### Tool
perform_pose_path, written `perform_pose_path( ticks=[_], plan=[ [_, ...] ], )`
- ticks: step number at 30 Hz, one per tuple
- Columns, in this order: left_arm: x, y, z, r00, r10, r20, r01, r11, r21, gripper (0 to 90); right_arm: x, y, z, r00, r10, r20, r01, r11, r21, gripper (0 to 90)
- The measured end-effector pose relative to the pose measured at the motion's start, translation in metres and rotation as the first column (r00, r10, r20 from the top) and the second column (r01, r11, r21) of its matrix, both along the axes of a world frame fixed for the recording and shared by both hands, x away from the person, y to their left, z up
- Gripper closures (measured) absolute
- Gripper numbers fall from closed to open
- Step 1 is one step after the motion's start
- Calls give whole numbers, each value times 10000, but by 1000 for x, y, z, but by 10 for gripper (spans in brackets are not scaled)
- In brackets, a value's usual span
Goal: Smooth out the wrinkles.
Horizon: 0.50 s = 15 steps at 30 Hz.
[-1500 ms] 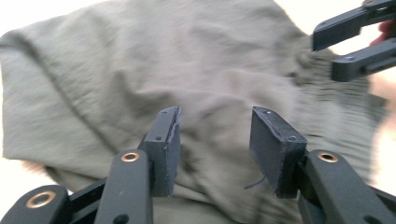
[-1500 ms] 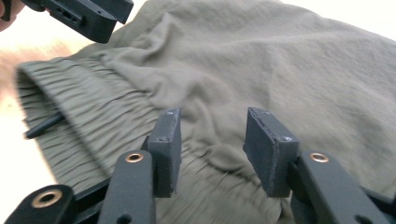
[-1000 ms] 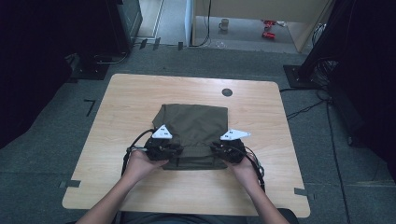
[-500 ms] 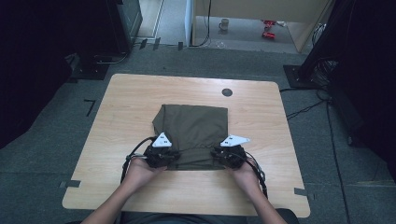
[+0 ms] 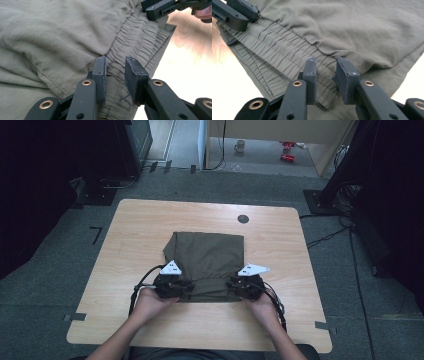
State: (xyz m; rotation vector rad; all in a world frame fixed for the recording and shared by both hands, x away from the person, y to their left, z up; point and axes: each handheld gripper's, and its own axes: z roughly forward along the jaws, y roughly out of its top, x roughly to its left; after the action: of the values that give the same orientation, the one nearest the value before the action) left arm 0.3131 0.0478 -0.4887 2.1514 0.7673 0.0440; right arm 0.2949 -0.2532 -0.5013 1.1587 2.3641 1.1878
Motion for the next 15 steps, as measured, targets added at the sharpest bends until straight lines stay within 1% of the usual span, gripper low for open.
perform_pose_path(
  ticks=[4,6,7,10,11,12,13,15],
  plan=[
    [0,7,11,9999,144,73,-142,9996,-249,708,1,-4,4,9998,-206,39,206,9998,-6,714],
    [0,13,14,9994,309,175,-304,9992,-268,709,1,-7,6,9994,-329,120,329,9995,3,720],
    [0,17,15,9992,383,128,-379,9989,-288,710,1,-8,7,9992,-376,112,376,9993,30,721],
    [1,24,13,9984,556,-64,-558,9983,-172,718,2,-12,6,9990,-453,-42,453,9990,14,727],
    [2,25,11,9985,541,-126,-542,9985,-54,718,3,-13,5,9990,-436,-114,436,9990,-2,727],
    [1,25,9,9986,498,-200,-498,9988,-21,718,3,-13,4,9990,-421,-176,420,9991,-28,727],
    [1,24,7,9985,513,-208,-513,9987,22,718,4,-13,2,9989,-406,-234,405,9992,-45,730],
    [0,22,4,9990,437,-67,-436,9989,197,717,4,-11,0,9989,-354,-297,348,9992,-189,734]
  ],
)
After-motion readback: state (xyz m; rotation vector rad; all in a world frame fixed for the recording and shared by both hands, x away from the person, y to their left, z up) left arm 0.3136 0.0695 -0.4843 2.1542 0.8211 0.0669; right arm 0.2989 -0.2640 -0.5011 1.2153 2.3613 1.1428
